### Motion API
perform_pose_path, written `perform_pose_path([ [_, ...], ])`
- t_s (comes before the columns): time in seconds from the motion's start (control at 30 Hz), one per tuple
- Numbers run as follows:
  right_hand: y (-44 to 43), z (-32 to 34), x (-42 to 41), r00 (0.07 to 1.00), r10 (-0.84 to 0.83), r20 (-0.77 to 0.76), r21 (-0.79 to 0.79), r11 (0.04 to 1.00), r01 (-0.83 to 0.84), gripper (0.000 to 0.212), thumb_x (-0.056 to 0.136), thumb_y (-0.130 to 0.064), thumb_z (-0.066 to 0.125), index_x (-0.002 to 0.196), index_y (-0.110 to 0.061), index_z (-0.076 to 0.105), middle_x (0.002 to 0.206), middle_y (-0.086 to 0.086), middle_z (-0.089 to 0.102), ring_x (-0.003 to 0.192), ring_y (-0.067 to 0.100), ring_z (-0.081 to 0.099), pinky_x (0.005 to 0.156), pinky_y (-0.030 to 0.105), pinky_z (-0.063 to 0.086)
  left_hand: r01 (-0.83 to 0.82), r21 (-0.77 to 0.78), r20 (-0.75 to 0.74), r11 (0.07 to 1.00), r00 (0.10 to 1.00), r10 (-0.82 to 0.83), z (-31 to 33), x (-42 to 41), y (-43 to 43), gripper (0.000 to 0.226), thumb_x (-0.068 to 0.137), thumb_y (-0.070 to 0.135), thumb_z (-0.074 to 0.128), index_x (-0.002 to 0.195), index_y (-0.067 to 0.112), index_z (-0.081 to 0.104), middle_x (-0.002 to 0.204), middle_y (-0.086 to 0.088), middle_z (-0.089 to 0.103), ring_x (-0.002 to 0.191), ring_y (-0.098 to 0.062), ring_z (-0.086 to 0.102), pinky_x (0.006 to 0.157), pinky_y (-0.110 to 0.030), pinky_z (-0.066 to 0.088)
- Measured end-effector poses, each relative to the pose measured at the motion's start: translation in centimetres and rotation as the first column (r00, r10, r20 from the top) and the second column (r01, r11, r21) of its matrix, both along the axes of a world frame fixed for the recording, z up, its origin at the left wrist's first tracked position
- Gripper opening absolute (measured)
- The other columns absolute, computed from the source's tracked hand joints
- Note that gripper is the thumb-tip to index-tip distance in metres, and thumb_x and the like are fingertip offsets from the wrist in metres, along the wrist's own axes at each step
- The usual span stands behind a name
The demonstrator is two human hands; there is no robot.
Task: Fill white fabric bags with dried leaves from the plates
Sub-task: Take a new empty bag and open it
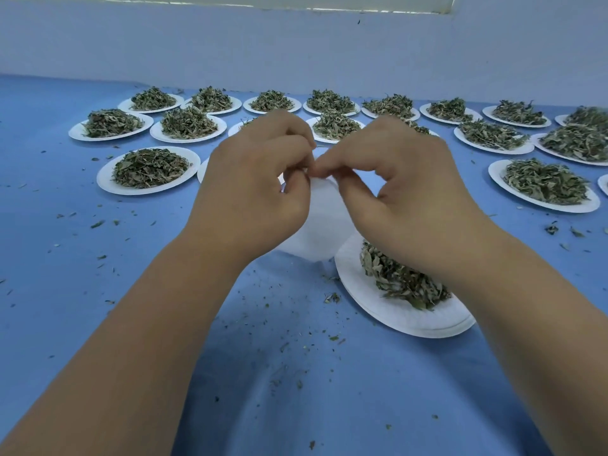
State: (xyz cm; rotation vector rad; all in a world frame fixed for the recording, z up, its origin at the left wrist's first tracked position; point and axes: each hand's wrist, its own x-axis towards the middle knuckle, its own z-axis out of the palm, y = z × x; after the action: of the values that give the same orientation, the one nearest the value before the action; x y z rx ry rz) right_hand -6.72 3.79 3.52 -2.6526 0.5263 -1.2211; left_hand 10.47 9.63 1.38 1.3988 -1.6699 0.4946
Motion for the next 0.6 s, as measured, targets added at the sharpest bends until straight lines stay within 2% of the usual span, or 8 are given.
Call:
perform_pose_path([
  [0.07,-0.2,0.8,0.4,0.987,-0.016,-0.160,0.064,0.998,0.027,0.030,0.090,-0.002,0.060,0.099,-0.025,0.076,0.093,-0.014,0.073,0.095,0.014,0.062,0.095,0.044,0.045,0.012,0.011,0.014,1.000,1.000,-0.012,0.0,0.2,0.1,0.018,0.075,-0.001,0.052,0.071,0.008,0.067,0.101,0.000,0.066,0.078,-0.017,0.054,0.062,-0.037,0.043],
  [0.17,-0.6,2.4,0.5,0.958,-0.035,-0.284,0.085,0.995,0.061,0.027,0.091,-0.008,0.060,0.098,-0.030,0.073,0.096,-0.019,0.073,0.088,-0.007,0.061,0.105,0.043,0.042,0.019,0.017,0.009,1.000,1.000,-0.019,0.0,0.4,0.1,0.015,0.074,-0.001,0.053,0.069,0.008,0.065,0.105,-0.001,0.066,0.077,-0.014,0.052,0.062,-0.036,0.042],
  [0.3,-0.8,3.9,0.7,0.890,-0.033,-0.455,0.078,0.994,0.076,0.025,0.092,-0.014,0.065,0.096,-0.035,0.079,0.094,-0.015,0.076,0.094,0.005,0.066,0.090,0.033,0.050,0.045,-0.017,0.009,0.999,0.999,-0.045,0.1,0.2,0.2,0.015,0.072,-0.005,0.055,0.067,0.006,0.065,0.104,-0.005,0.067,0.078,-0.016,0.056,0.063,-0.038,0.043],
  [0.4,-1.1,4.2,1.3,0.868,0.004,-0.496,0.144,0.986,0.078,0.021,0.086,-0.018,0.071,0.089,-0.038,0.078,0.085,-0.016,0.076,0.088,0.001,0.069,0.083,0.024,0.052,0.055,-0.043,-0.024,0.998,0.998,-0.056,0.2,0.1,0.3,0.017,0.072,-0.006,0.053,0.066,0.005,0.065,0.103,-0.004,0.067,0.081,-0.015,0.057,0.066,-0.033,0.044],
  [0.5,-1.3,4.1,1.6,0.871,0.025,-0.490,0.191,0.978,0.079,0.013,0.078,-0.033,0.079,0.091,-0.037,0.078,0.086,-0.018,0.076,0.087,-0.005,0.068,0.076,0.013,0.051,0.060,-0.021,-0.102,0.998,0.993,-0.062,0.2,0.0,0.4,0.020,0.072,-0.007,0.054,0.067,0.007,0.068,0.101,0.000,0.067,0.085,-0.008,0.055,0.073,-0.023,0.043],
  [0.6,-1.2,3.9,1.8,0.883,0.030,-0.469,0.212,0.974,0.080,0.023,0.074,-0.042,0.080,0.096,-0.037,0.079,0.088,-0.020,0.076,0.088,-0.007,0.068,0.072,0.018,0.050,0.111,0.021,-0.236,0.994,0.966,-0.103,0.4,-0.3,0.7,0.026,0.068,-0.010,0.050,0.075,0.007,0.069,0.101,0.002,0.068,0.090,-0.004,0.058,0.078,-0.021,0.046],
])
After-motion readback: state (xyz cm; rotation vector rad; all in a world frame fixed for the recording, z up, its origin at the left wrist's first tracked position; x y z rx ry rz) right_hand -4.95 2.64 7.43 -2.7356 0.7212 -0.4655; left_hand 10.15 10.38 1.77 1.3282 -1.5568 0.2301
